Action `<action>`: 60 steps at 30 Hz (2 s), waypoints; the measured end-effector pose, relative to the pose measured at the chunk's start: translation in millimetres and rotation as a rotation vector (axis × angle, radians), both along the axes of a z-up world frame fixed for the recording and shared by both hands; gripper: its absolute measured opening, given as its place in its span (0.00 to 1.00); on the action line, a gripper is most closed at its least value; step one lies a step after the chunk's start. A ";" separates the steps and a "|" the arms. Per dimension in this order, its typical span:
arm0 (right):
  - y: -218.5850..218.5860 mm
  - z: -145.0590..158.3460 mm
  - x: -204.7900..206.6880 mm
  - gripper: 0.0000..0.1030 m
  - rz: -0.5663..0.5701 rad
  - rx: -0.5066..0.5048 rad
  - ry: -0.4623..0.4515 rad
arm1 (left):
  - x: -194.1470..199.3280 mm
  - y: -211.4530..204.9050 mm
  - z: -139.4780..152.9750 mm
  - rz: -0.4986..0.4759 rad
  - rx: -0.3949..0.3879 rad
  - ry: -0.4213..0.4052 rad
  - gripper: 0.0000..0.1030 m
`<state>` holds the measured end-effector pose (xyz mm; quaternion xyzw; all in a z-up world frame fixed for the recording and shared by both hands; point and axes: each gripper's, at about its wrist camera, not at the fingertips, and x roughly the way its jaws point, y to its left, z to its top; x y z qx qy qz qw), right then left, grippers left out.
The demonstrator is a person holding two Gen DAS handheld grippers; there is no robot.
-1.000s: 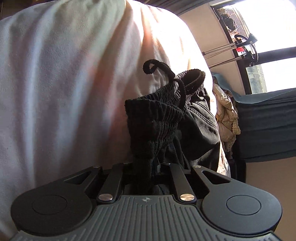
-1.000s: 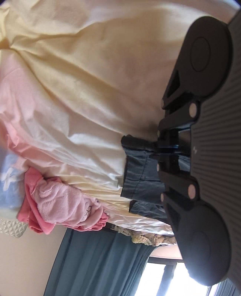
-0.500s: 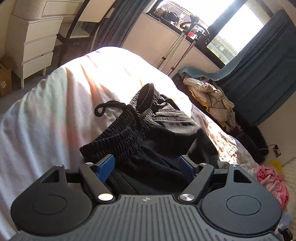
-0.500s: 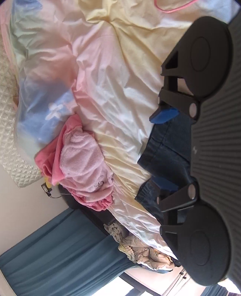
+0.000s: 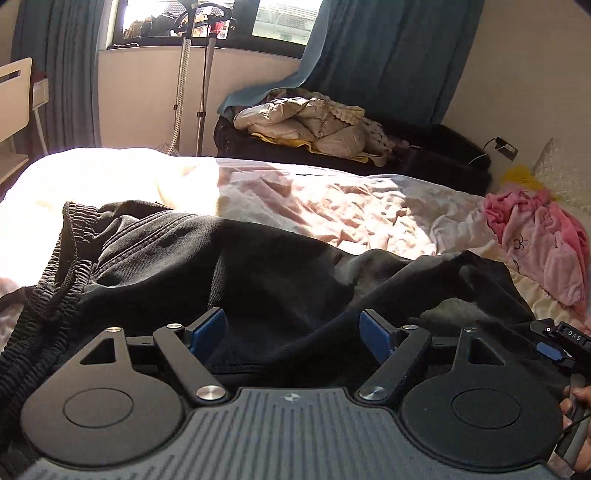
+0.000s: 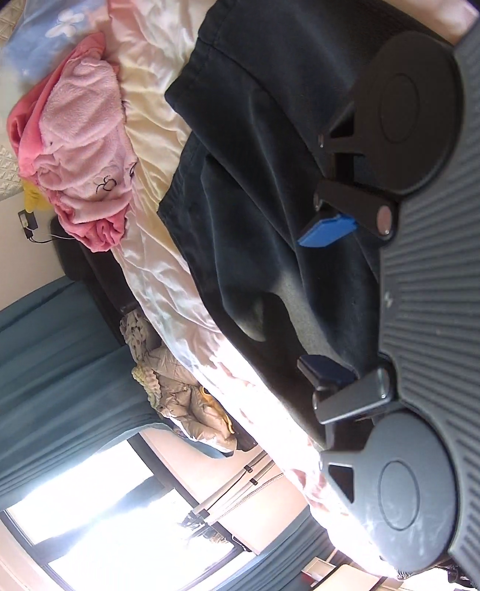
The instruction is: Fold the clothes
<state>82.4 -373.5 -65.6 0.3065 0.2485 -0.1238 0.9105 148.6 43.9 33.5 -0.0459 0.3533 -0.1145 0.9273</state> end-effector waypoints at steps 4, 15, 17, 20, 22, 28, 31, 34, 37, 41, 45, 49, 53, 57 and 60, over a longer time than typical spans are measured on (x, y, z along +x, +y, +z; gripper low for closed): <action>-2.4 -1.8 7.4 0.64 0.024 0.012 -0.021 | 52.5 -61.3 -13.5 -0.093 0.071 -0.012 0.80; -22.4 -9.5 31.7 0.64 0.066 0.058 -0.059 | 193.0 -196.5 -68.6 -0.264 0.088 0.038 0.80; -24.9 -8.2 32.1 0.64 0.080 0.080 -0.097 | 213.4 -211.3 -82.5 -0.285 0.054 0.076 0.80; -27.1 -5.7 33.3 0.64 0.100 0.091 -0.125 | 237.6 -219.2 -106.1 -0.214 0.030 0.148 0.76; -28.3 -6.0 33.9 0.64 0.103 0.096 -0.131 | 244.7 -221.4 -119.5 -0.198 0.044 0.170 0.65; -30.5 -12.3 35.9 0.64 0.112 0.143 -0.124 | 240.7 -223.7 -132.0 -0.225 0.071 0.177 0.04; -28.9 -14.1 36.7 0.64 0.114 0.148 -0.120 | 225.2 -225.5 -112.7 -0.239 0.088 0.132 0.03; -27.5 -14.3 35.9 0.64 0.115 0.149 -0.116 | 184.6 -225.2 -83.3 -0.311 0.096 0.036 0.03; -28.4 -14.2 34.4 0.64 0.112 0.163 -0.117 | 138.0 -216.6 -65.8 -0.369 0.082 0.000 0.03; -29.9 -15.1 30.1 0.64 0.113 0.178 -0.116 | 64.5 -201.2 -61.4 -0.462 0.096 -0.040 0.00; -32.6 -15.9 25.2 0.64 0.117 0.214 -0.118 | 16.7 -180.4 -78.3 -0.442 0.101 -0.036 0.00; -36.2 -14.3 18.2 0.64 0.100 0.238 -0.121 | -2.5 -154.4 -94.5 -0.379 0.109 -0.026 0.00; -38.0 -10.2 26.6 0.64 0.090 0.206 -0.105 | -0.6 -120.8 -114.2 -0.256 0.040 0.029 0.01; -51.6 -1.1 51.3 0.65 0.015 0.177 -0.101 | 16.0 -102.9 -122.1 -0.157 -0.038 0.074 0.01; -71.6 10.5 96.3 0.69 -0.014 0.122 -0.075 | 25.4 -104.1 -126.0 -0.165 -0.027 0.087 0.01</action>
